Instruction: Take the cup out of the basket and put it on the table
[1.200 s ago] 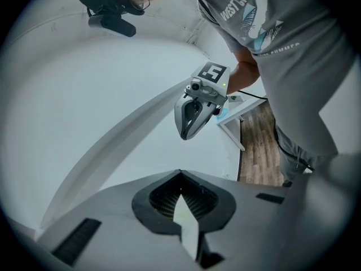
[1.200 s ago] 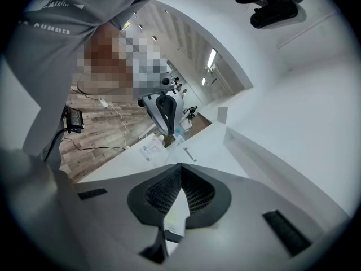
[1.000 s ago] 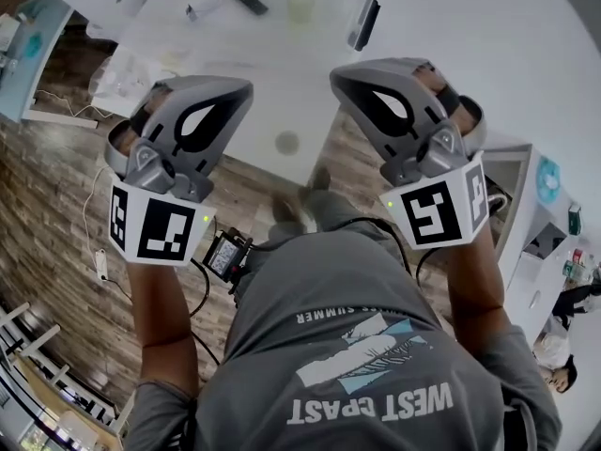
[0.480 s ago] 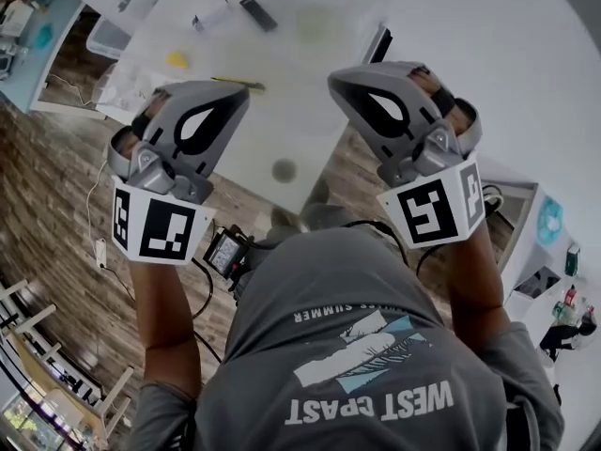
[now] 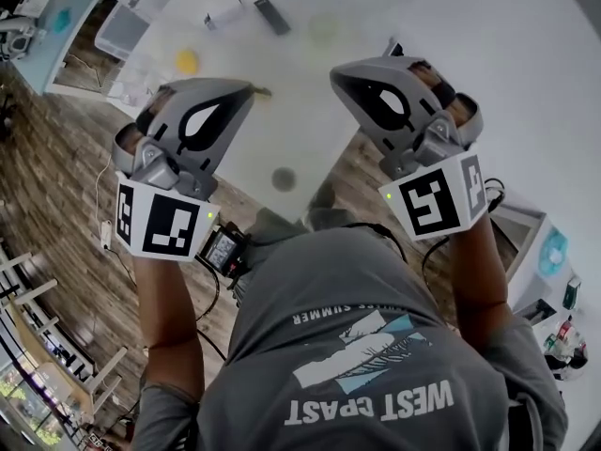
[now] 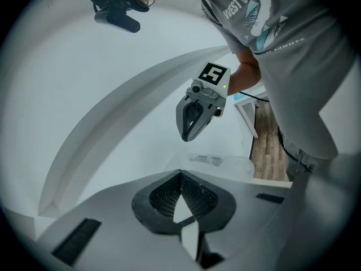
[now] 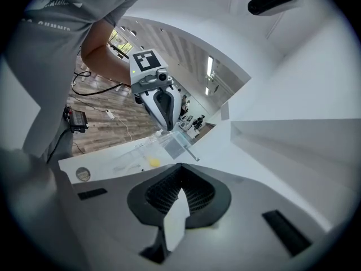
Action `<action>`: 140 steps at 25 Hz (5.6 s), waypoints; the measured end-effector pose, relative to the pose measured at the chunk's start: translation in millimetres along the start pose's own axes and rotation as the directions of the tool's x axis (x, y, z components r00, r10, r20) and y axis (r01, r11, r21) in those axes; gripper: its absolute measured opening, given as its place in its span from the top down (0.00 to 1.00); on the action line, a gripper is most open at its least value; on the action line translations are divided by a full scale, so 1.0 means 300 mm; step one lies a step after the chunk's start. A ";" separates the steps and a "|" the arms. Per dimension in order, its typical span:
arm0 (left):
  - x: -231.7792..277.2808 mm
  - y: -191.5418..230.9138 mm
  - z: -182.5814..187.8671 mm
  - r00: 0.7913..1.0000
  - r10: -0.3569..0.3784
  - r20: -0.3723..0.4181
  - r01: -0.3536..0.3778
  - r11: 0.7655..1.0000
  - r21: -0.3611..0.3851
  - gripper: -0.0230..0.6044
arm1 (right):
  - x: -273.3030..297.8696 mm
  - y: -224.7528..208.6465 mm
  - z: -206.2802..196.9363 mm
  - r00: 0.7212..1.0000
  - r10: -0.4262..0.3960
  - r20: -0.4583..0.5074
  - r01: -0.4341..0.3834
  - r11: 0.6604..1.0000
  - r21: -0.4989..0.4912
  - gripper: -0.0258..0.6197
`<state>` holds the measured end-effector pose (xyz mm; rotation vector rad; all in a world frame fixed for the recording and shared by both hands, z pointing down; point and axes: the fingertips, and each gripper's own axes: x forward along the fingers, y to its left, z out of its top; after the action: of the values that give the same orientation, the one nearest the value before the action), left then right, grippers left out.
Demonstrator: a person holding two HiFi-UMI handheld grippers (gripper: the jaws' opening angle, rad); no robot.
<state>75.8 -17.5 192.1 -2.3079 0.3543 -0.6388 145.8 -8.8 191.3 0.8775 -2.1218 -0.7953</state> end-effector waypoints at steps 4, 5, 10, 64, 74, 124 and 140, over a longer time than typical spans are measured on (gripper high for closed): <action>0.021 0.022 -0.003 1.000 -0.003 -0.004 0.003 1.000 0.002 0.95 | 0.031 -0.016 -0.023 1.000 0.010 -0.003 -0.010 1.000 0.014 0.94; 0.025 0.029 -0.004 1.000 -0.004 -0.002 0.004 1.000 0.002 0.95 | 0.040 -0.019 -0.025 1.000 0.013 -0.005 -0.013 1.000 0.017 0.94; 0.045 0.071 -0.032 1.000 -0.015 0.014 0.015 1.000 0.004 0.95 | 0.096 -0.040 -0.047 0.999 0.023 -0.037 -0.021 0.999 0.028 0.94; 0.536 -0.004 -0.213 0.870 -0.492 -0.003 0.489 0.865 -0.116 0.95 | 0.496 0.173 -0.793 0.615 0.579 -0.535 -0.347 0.808 0.476 0.82; 0.571 -0.070 -0.204 0.823 -0.567 -0.033 0.561 0.820 -0.113 0.78 | 0.468 0.280 -0.892 0.468 0.652 -0.597 -0.403 0.759 0.512 0.82; 0.258 0.163 -0.336 0.974 -0.198 -0.114 0.185 0.976 -0.117 0.95 | 0.533 0.052 -0.137 0.861 0.349 -0.370 -0.323 0.937 0.132 0.92; -0.041 0.183 -0.458 0.967 -0.060 -0.248 0.032 0.993 -0.115 0.95 | 0.604 0.094 0.115 0.951 0.208 -0.230 -0.243 0.961 -0.131 0.92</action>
<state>-12.1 -128.8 236.0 -2.3492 0.4647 -0.9614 13.6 -122.3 258.3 0.5942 -1.8986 -0.7045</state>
